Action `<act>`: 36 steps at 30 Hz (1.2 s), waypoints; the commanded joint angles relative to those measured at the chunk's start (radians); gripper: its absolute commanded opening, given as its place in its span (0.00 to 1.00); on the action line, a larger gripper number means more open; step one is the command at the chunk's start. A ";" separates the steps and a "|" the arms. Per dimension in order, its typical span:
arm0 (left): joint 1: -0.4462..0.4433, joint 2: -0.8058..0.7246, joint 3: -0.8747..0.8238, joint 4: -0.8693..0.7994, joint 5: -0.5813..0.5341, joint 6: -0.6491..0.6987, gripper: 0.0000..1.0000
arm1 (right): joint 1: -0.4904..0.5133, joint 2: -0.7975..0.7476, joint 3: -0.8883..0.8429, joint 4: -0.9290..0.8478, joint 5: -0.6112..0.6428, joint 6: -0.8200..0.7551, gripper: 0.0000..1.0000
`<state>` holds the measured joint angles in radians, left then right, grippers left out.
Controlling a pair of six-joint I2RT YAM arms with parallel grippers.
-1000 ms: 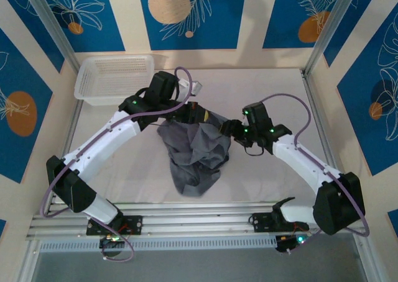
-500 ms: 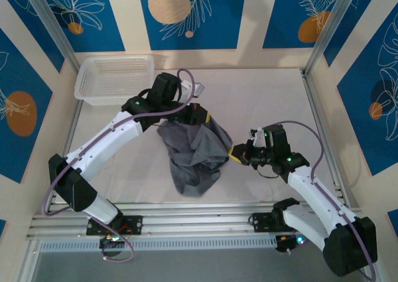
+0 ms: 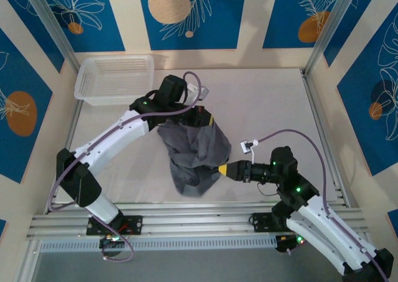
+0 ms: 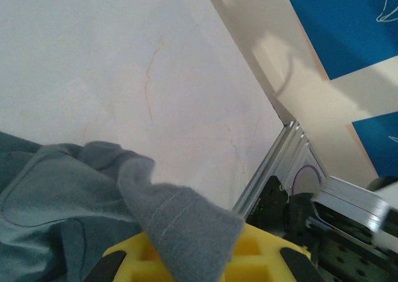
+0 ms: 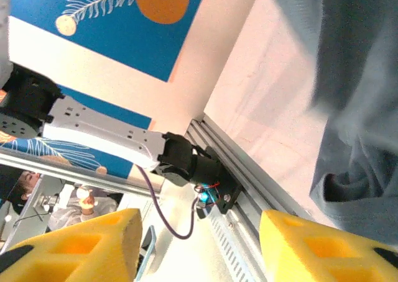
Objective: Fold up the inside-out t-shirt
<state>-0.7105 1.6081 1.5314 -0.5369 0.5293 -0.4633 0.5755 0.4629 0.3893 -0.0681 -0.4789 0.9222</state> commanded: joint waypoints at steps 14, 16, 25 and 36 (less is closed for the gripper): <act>-0.267 0.181 -0.066 0.267 -0.086 0.012 0.25 | 0.000 -0.061 0.318 -0.728 1.086 -0.070 0.55; -0.269 0.162 -0.085 0.295 -0.074 0.030 0.34 | -0.003 -0.025 0.333 -0.745 1.055 -0.088 0.56; -0.267 -0.033 -0.189 0.327 -0.209 0.124 0.38 | -0.280 0.179 0.296 -0.796 0.766 -0.099 0.70; -0.262 -0.170 -0.350 0.335 -0.325 0.131 0.38 | -0.593 0.695 0.240 -0.554 0.355 -0.145 0.66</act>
<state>-0.9794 1.4368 1.2160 -0.2150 0.2329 -0.3374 -0.0147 1.0828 0.6384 -0.6945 0.0048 0.7631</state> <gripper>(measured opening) 0.381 0.663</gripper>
